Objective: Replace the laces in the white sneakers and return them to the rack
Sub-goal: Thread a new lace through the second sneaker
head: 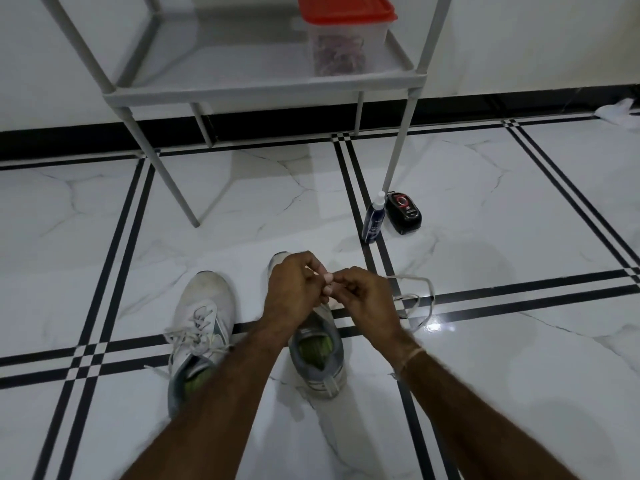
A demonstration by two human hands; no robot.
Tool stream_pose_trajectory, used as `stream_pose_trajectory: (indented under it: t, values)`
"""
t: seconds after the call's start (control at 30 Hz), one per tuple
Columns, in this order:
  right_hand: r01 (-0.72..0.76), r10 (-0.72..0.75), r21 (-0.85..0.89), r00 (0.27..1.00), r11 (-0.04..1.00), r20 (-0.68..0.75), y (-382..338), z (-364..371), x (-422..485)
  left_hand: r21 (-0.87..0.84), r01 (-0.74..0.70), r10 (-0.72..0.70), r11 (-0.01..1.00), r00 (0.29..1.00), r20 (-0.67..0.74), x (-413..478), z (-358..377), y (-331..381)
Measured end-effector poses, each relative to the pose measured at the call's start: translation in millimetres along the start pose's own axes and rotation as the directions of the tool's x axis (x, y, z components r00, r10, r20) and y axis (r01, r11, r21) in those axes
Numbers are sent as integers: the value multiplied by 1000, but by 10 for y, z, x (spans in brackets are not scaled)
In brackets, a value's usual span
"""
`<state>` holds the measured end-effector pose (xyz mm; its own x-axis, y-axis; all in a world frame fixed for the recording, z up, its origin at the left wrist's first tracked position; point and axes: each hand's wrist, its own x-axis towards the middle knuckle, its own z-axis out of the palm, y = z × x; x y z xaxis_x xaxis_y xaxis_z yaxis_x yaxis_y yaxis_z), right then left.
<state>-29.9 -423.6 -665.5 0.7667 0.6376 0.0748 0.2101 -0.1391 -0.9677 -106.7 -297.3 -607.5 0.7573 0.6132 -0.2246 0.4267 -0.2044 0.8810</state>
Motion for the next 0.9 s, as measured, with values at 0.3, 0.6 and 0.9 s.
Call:
stream_pose_trajectory:
  t: [0.3, 0.6, 0.9]
  values:
    - [-36, 31, -119, 998, 992, -46, 239, -121, 236, 267, 228, -188, 936, 968, -169, -112, 87, -645]
    - [-67, 76, -225, 997, 972, 34, 556, 390, -429, 396, 85, -20, 914, 986, -166, -548, 265, -891]
    - [-78, 80, -302, 997, 950, -4, 529, 322, -618, 366, 5, 31, 931, 995, -92, -479, 255, -1043]
